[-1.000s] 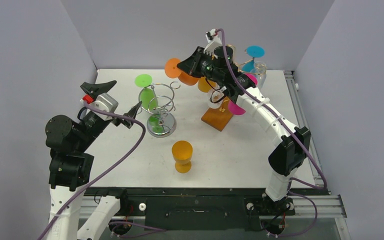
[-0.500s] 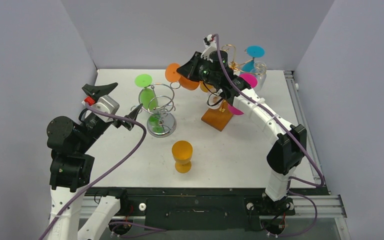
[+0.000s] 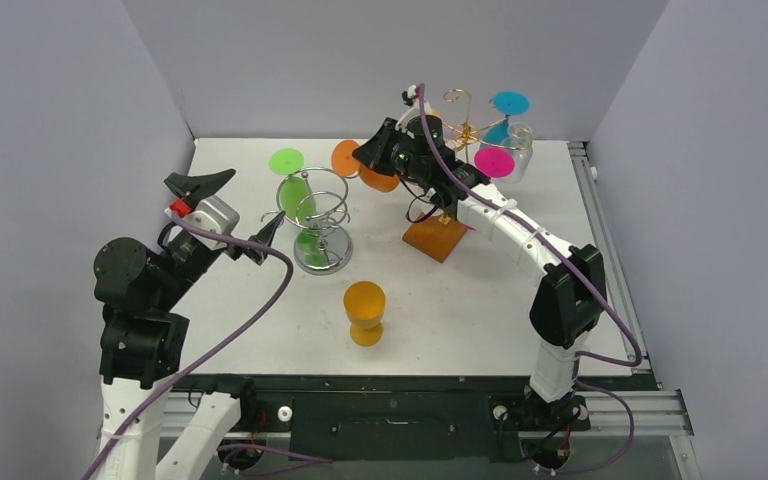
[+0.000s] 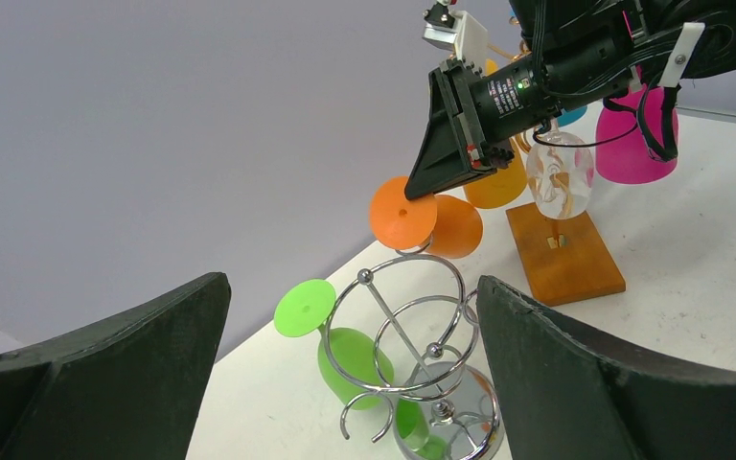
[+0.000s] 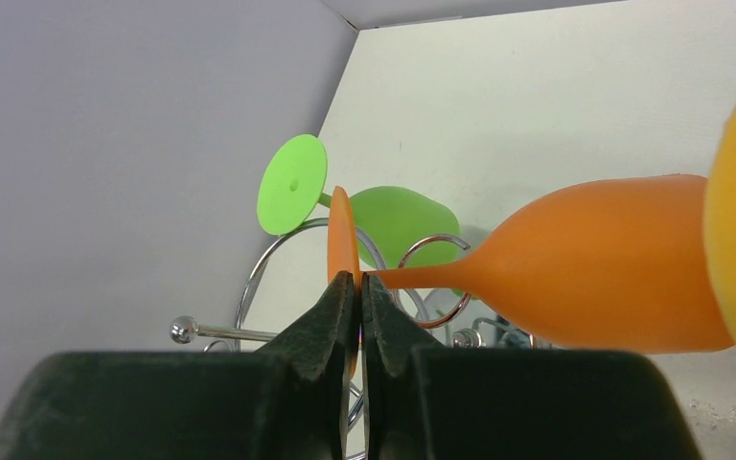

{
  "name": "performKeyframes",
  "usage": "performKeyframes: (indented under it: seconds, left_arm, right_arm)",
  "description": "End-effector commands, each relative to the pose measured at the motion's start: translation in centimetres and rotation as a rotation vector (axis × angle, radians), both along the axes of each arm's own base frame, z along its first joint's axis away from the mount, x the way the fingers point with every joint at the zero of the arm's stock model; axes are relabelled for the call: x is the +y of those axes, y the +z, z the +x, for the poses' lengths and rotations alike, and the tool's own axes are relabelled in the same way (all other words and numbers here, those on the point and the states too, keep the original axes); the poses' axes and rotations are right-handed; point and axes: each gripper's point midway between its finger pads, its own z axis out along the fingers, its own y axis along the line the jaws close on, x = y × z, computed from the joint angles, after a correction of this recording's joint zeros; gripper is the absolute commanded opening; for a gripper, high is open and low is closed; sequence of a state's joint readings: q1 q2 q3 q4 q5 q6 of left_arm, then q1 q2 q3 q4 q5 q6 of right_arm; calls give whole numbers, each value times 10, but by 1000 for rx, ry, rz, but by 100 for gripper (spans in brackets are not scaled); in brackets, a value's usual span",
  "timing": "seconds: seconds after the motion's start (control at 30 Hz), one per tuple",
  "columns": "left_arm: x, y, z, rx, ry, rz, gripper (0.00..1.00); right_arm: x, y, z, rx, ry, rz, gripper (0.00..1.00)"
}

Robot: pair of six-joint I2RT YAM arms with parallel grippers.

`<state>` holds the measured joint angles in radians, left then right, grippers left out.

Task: Place the wine glass upside down on the wine glass rack
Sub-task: Turn the wine glass upside down at the wine rack.

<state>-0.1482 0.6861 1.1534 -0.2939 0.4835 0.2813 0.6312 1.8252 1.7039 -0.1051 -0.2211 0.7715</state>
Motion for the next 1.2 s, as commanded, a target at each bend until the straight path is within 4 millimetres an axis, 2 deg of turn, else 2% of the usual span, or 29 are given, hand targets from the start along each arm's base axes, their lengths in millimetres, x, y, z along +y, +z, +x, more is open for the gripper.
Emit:
performKeyframes:
  seconds: [0.0, 0.17, 0.43, 0.73, 0.83, 0.97, 1.17]
  left_arm:
    - [-1, 5, -3, -29, -12, 7, 100]
    - [-1, 4, -5, -31, -15, 10, 100]
    - [-1, 2, -6, -37, -14, 21, 100]
    - [-1, 4, -7, -44, -15, 22, 100]
    - [-1, 4, -8, -43, -17, 22, 100]
    - [-1, 5, -8, -46, -18, 21, 100]
    - [-2, 8, -8, -50, -21, 16, 100]
  right_arm:
    - [7, 24, -2, -52, 0, 74, 0]
    - [11, 11, -1, -16, 5, 83, 0]
    - [21, 11, -3, -10, 20, 108, 0]
    - [24, 1, -8, 20, 14, 119, 0]
    - [24, 4, -9, 18, 16, 119, 7]
    - [22, 11, -12, 4, 19, 107, 26]
    - [22, 19, -21, -7, 32, 79, 32]
